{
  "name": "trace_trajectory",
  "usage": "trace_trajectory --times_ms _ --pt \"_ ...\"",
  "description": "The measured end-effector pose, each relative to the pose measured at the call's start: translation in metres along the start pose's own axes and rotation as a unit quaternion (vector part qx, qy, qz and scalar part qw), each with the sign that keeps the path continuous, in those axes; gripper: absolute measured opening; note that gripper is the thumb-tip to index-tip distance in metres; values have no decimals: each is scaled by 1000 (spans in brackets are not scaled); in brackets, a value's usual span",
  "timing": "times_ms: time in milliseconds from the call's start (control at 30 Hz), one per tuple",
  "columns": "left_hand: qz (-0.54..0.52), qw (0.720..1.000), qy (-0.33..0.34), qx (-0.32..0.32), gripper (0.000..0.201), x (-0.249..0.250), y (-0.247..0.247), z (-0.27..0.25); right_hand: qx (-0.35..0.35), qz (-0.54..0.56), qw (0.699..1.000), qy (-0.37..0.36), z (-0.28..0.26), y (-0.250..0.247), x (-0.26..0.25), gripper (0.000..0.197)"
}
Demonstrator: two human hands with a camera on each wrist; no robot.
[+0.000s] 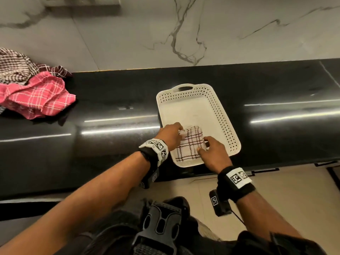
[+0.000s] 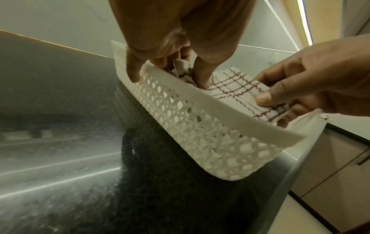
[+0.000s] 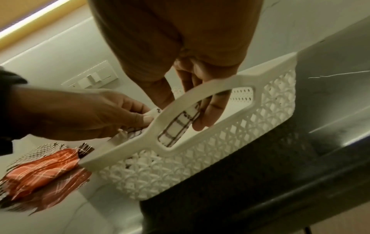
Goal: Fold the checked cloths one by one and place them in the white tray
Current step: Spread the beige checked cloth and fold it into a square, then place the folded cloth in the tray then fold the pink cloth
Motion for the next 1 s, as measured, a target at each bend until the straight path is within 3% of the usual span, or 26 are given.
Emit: trace_trajectory --times_ms 400,633,767,900,1000 --pt "94 994 23 -43 45 -6 -2 21 -29 -23 998 51 16 20 7 30" --pt "154 987 28 -42 38 -2 0 22 -57 -122 988 80 20 26 11 28" --pt "180 982 41 -48 49 3 -1 20 -68 -170 978 100 21 28 11 26" --pt "121 990 67 24 59 -2 -34 9 -72 -164 977 120 22 25 5 31" --pt "15 989 66 134 43 -30 -79 -9 -32 -208 977 29 31 27 -37 46"
Point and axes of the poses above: each hand's wrist, its own z-axis towards the middle knuckle, its own y-axis out of the palm, x = y × z, the point moved 10 cm from there along z, towards the middle knuckle, and after that the axes turned 14 degrees about z, right-handed, at the moved point
